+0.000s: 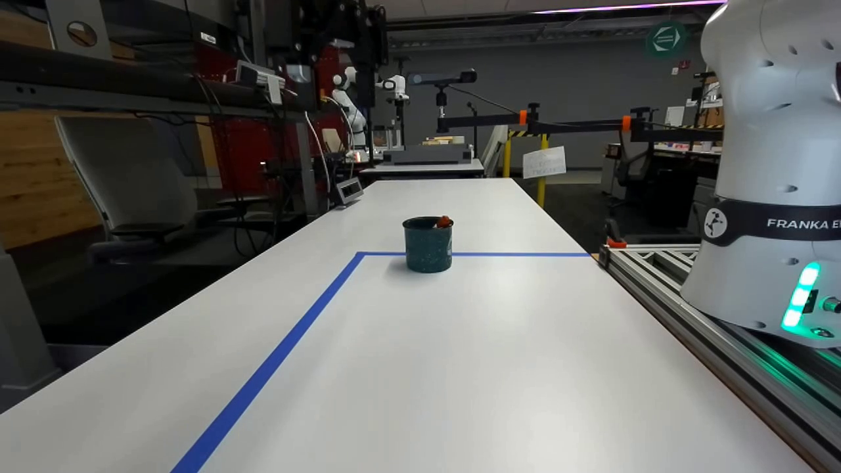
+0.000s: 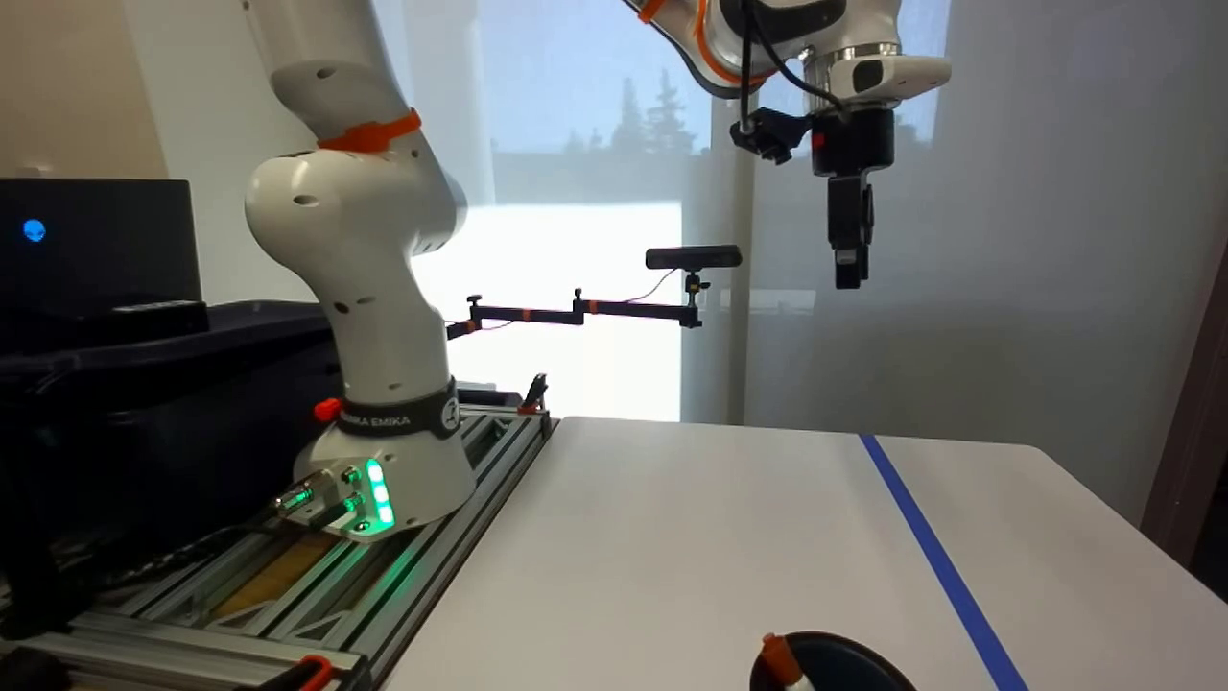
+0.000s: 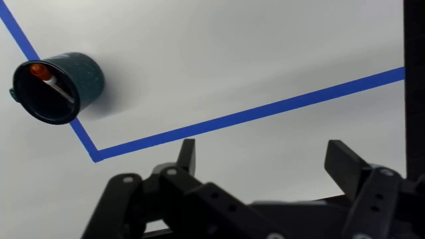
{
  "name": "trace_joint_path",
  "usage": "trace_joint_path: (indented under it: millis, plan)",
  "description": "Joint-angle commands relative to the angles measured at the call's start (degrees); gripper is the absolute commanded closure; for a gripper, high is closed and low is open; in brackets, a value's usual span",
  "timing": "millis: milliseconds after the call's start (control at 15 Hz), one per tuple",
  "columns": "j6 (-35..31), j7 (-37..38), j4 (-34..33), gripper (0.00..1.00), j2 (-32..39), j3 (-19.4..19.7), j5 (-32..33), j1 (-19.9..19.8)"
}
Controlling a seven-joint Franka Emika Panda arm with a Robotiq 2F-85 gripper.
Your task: Take the marker out of the mug.
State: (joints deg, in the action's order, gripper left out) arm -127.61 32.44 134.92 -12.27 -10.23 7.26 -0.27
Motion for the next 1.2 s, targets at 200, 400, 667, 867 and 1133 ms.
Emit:
trace_joint_path:
  millis: [200,400,667,867,1133]
  plan:
    - [6.23,-6.30,-1.55,0.00,0.83,7.81,-2.80,-2.81]
    - [5.28,-12.11,-2.12,0.00,3.77,11.18,-4.90,-3.91]
    - [1.65,-16.04,-2.23,0.00,8.53,13.89,-6.75,-4.89]
    - [-6.02,-14.79,-1.97,0.00,13.11,14.92,-4.20,-5.69]
    - [-12.50,-13.62,-2.76,0.00,18.10,16.35,-2.82,-5.79]
